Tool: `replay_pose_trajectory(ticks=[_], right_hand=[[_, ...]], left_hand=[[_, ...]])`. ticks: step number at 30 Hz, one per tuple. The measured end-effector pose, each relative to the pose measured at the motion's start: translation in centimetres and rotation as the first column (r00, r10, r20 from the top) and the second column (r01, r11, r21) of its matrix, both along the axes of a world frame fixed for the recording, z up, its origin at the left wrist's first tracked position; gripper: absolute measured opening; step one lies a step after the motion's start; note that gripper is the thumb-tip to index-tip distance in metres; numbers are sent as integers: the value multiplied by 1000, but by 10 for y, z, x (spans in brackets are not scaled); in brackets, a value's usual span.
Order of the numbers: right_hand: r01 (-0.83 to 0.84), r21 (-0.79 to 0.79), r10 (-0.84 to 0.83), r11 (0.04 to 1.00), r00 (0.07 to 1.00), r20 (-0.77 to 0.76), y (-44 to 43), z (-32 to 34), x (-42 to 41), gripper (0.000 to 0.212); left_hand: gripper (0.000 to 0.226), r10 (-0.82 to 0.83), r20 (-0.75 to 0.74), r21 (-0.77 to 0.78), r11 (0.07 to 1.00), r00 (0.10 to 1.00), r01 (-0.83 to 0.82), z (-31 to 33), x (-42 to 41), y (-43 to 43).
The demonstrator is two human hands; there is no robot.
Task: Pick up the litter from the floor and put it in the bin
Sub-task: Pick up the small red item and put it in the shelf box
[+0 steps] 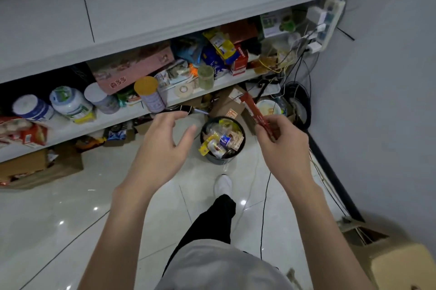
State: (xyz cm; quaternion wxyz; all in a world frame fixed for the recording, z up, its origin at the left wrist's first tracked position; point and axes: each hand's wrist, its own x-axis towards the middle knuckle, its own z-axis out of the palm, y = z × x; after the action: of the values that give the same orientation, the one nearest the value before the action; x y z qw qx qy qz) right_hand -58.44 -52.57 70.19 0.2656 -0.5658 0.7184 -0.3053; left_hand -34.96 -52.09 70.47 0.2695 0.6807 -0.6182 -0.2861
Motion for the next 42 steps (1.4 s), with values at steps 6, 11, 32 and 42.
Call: replay_pose_trajectory(ticks=[6, 11, 32, 42], right_hand=[[-113, 63, 117, 992, 991, -62, -97, -14, -14, 16], [-199, 114, 208, 973, 976, -64, -155, -33, -32, 16], [-543, 305, 572, 782, 820, -6, -270, -285, -94, 19], [-569, 276, 608, 775, 790, -79, -281, -475, -54, 19]], left_hand=[[38, 93, -51, 67, 994, 994, -89, -24, -25, -75], [35, 145, -49, 112, 984, 988, -138, -39, -52, -118], [35, 562, 28, 275, 791, 827, -547, -239, -169, -157], [33, 585, 56, 308, 761, 809, -571, -405, -152, -153]])
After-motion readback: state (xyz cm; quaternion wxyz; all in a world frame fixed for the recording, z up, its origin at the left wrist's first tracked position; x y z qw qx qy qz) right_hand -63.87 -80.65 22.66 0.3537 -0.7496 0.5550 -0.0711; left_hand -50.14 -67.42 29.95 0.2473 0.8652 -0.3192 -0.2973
